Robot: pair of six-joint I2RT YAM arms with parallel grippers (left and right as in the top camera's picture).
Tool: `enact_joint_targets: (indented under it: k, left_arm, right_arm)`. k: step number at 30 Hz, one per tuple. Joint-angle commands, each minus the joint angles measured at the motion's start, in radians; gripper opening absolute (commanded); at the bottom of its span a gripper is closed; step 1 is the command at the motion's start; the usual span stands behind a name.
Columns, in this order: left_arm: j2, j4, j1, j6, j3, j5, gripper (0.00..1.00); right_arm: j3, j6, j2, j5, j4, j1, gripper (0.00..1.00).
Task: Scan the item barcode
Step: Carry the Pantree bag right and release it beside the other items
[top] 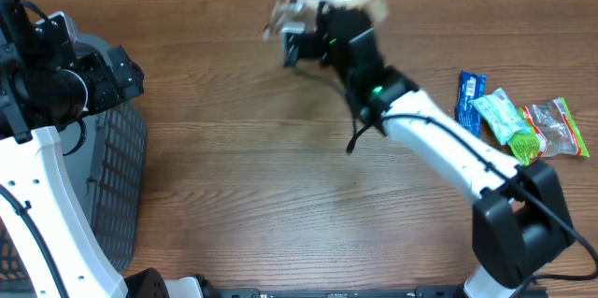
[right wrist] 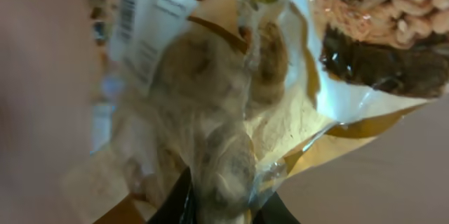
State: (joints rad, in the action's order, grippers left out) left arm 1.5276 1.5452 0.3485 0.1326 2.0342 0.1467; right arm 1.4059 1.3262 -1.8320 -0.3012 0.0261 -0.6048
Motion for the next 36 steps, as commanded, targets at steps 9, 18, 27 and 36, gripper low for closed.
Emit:
enact_joint_targets:
  k: [9, 18, 27, 36]
  left_arm:
    - [-0.011, -0.002, -0.002, 0.018, 0.014, 0.007, 1.0]
    - [-0.011, -0.002, -0.002, 0.018, 0.014, 0.007, 1.0]
    - [-0.011, -0.002, -0.002, 0.018, 0.014, 0.007, 0.99]
    - [-0.011, -0.002, -0.002, 0.018, 0.014, 0.007, 1.0]
  right_arm:
    - [-0.006, -1.371, 0.051, -0.048, 0.496, -0.219, 0.04]
    - [-0.006, -1.631, 0.194, 0.32, 0.643, -0.116, 0.04]
    - [-0.006, -1.832, 0.335, 0.501, 0.821, 0.418, 0.04]
    - [-0.079, -1.831, 0.266, 0.505, 0.858, 0.914, 0.04]
